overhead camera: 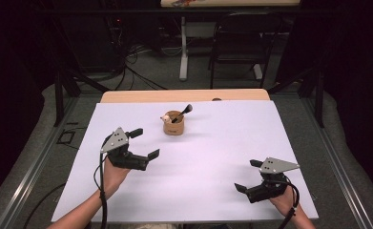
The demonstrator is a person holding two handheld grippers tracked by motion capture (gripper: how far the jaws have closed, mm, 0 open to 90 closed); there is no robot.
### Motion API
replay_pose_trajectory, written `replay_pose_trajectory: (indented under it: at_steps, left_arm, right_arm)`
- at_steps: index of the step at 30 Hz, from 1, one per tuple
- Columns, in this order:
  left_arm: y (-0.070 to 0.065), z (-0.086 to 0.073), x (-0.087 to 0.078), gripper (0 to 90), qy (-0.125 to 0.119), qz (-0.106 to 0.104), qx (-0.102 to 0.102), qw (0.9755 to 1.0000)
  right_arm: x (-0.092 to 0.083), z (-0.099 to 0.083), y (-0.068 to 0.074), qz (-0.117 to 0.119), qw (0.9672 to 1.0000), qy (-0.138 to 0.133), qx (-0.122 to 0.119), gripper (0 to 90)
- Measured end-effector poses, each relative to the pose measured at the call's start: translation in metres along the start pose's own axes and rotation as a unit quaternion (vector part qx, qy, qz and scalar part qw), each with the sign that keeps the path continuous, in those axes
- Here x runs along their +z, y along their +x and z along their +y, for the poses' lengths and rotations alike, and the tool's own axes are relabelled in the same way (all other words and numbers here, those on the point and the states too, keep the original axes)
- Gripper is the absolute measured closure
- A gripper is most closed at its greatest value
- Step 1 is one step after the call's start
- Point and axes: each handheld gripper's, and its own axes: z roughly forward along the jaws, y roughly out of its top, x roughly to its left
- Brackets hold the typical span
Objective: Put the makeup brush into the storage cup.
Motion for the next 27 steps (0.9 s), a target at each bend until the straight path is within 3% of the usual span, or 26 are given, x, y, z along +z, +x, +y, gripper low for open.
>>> replay_pose_trajectory:
  at_steps: [2,3,4,6,8,9,10,15,18,27]
  left_arm:
    - [-0.002,-0.003,-0.006,0.3,-0.007,0.006,-0.002,1.0]
    - [-0.002,-0.004,-0.01,0.3,-0.009,-0.003,-0.001,1.0]
    - [-0.005,-0.007,-0.014,0.3,-0.011,0.006,0.0,0.9999]
    - [-0.005,-0.01,-0.019,0.1,-0.004,-0.008,-0.001,1.0]
    - [-0.009,-0.016,-0.025,0.0,-0.003,0.001,-0.001,1.0]
    - [-0.009,-0.017,-0.027,0.0,-0.001,-0.009,-0.001,1.0]
    - [-0.011,-0.019,-0.03,0.0,0.0,-0.003,0.0,1.0]
    - [-0.016,-0.029,-0.043,0.0,0.007,-0.016,-0.004,0.9998]
    - [-0.019,-0.033,-0.052,0.0,0.009,-0.008,-0.004,0.9999]
    - [-0.021,-0.049,-0.07,0.0,0.057,-0.006,0.008,0.9983]
  right_arm:
    - [0.0,0.0,0.0,0.0,1.0,0.0,-0.001,0.0]
    - [0.0,0.0,0.0,0.001,1.0,-0.001,-0.001,0.0]
    - [-0.001,0.0,0.0,0.0,1.0,-0.001,-0.001,0.0]
    - [-0.001,0.0,0.0,0.0,1.0,-0.004,0.002,0.0]
    - [-0.002,0.0,0.0,0.001,1.0,-0.005,0.002,0.0]
    - [-0.002,0.0,0.0,0.0,1.0,-0.006,0.001,0.0]
    - [-0.002,0.0,0.0,0.001,1.0,-0.008,0.001,0.0]
    - [-0.005,0.001,0.002,-0.001,0.9996,-0.026,-0.008,0.0]
    - [-0.006,0.002,0.002,-0.003,0.9993,-0.034,-0.015,0.0]
    - [-0.005,0.002,0.004,-0.001,0.9993,-0.032,-0.02,0.0]
